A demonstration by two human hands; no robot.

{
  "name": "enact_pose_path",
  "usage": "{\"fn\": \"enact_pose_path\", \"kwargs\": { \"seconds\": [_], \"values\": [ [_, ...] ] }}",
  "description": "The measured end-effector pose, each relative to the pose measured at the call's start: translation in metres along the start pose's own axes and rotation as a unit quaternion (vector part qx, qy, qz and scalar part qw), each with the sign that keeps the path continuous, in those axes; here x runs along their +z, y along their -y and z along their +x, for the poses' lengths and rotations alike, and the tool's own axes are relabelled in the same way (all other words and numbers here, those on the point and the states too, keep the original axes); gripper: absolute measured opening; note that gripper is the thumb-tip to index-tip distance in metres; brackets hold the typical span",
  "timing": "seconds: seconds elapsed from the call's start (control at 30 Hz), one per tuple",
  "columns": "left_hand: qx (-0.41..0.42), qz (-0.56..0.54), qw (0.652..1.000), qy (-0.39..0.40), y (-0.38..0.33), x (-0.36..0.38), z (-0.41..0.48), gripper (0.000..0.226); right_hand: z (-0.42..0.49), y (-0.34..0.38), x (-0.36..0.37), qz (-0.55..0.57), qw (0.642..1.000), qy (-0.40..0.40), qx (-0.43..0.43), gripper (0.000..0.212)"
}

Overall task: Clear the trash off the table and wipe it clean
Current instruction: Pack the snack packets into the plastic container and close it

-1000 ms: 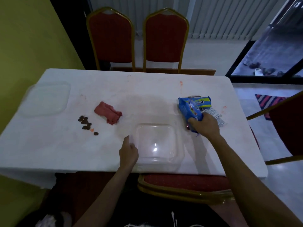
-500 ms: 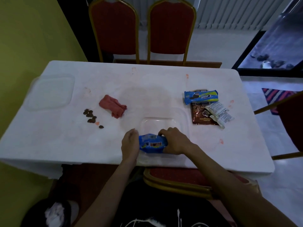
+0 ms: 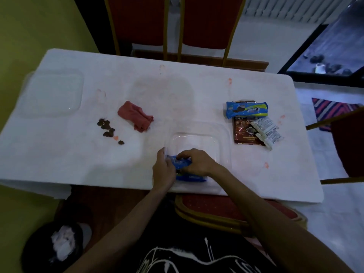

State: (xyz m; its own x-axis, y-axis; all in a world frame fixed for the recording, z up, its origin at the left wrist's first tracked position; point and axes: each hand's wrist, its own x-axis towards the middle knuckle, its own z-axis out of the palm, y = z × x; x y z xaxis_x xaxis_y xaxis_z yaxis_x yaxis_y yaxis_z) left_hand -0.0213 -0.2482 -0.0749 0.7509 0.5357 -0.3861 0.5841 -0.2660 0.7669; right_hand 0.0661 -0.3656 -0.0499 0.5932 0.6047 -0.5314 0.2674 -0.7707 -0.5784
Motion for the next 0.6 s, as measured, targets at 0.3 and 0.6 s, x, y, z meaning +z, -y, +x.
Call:
{"fn": "enact_pose_path", "kwargs": {
  "seconds": [0.3,0.6],
  "values": [
    [-0.016,-0.007,1.0,-0.015,0.001,0.005,0.002,0.036,0.001,-0.005,-0.001,-0.086,0.995,0.038,-0.022,0.054],
    [0.026,-0.044,0.992,-0.112,-0.018,0.006,-0.015,0.047,0.004,-0.05,-0.131,-0.001,0.991,-0.131,0.004,0.029]
  ]
}}
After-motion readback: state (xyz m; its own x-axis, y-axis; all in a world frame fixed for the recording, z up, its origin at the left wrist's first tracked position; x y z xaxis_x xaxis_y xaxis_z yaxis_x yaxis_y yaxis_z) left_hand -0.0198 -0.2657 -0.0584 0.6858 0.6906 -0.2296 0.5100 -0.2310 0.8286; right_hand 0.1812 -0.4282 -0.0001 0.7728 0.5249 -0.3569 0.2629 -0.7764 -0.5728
